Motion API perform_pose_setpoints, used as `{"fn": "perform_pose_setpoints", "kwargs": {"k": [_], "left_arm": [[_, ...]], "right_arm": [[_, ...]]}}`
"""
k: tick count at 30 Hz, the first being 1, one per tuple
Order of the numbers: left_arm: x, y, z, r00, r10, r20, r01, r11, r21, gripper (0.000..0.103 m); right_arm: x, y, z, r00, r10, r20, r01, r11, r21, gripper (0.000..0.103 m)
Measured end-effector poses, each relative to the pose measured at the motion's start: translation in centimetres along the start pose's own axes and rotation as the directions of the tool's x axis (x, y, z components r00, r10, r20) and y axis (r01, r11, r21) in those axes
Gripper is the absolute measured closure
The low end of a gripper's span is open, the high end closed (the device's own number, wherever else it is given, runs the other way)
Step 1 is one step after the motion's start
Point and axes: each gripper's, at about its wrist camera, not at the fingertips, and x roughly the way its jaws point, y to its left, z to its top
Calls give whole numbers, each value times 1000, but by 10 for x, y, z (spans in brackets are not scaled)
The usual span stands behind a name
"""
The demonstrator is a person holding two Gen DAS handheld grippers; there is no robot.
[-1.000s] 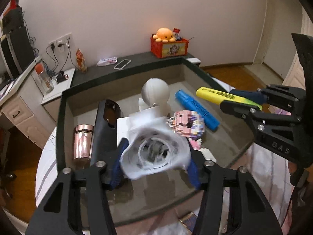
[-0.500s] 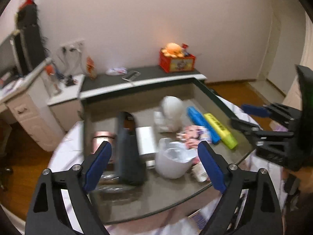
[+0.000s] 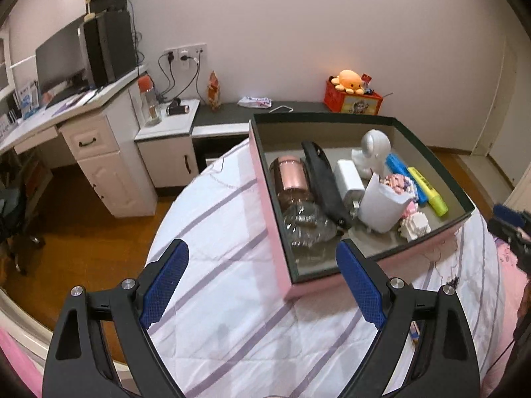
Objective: Organize rigid objects
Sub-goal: 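Withdraw both grippers from the box back over the bed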
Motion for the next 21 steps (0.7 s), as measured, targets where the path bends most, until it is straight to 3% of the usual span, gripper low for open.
{"fn": "perform_pose_setpoints", "kwargs": {"k": [11,18,21], "left_arm": [[-5,2,-8,1000,-7,-21,7,1000,2,11],[-3,-2,-11,999,4,-39,-3,1000,27,10],[-2,-3,-12,999,8,-43,-7,999,37,10]], "right_arm": [[20,44,-58,988,47,-145,-38,997,60,42],[33,53,-63,984,16,-176,-4,998,64,42],[30,49,-64,981,-88,-173,88,996,-8,41]]}}
